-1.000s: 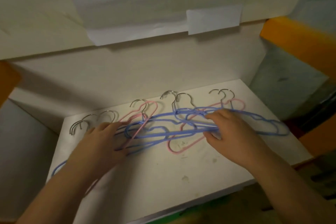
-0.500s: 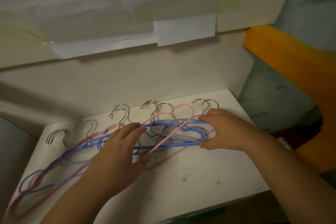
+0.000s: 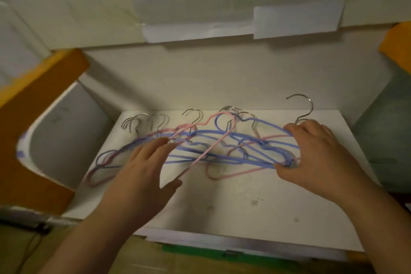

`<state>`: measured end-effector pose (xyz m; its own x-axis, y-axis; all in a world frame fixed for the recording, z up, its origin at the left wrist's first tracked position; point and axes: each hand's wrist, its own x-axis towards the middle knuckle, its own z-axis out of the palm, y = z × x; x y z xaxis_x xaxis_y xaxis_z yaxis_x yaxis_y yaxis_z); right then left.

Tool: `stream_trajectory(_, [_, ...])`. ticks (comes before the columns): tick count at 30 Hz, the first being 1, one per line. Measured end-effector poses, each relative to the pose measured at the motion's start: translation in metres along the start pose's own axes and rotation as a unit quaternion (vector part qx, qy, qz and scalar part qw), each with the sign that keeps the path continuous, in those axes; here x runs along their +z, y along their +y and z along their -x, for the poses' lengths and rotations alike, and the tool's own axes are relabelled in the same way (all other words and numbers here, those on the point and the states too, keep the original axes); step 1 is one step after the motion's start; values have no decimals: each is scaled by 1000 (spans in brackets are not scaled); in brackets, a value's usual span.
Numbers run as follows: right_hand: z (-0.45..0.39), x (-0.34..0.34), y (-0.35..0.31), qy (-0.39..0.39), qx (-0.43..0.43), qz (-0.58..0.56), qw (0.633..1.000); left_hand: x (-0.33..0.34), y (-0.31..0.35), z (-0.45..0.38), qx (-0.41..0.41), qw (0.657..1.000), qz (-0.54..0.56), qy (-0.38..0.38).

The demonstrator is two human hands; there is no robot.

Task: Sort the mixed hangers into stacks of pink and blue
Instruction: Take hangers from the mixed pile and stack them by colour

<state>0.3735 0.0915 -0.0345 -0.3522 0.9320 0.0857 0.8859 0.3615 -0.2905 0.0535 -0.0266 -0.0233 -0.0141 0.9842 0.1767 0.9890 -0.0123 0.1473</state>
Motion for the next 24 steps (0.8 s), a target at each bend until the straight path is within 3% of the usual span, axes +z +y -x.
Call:
stream_trajectory(4, [8,-1,-39,-1,-49,-38,998,-18,-7,37,-28,999,-4,21])
stream_trajectory(11, [54,6,-133,10,-122,-4,993,-54,-37,131,-48,997,19,61])
stream_trajectory(17, [110,14,-228,-34,-152,-5,988,-86,-97,250,-65,995,-14,68])
stream_trajectory(24, [164,37,-354,-76,-242,14,967,-111,-187,372,-180,980,-3,89])
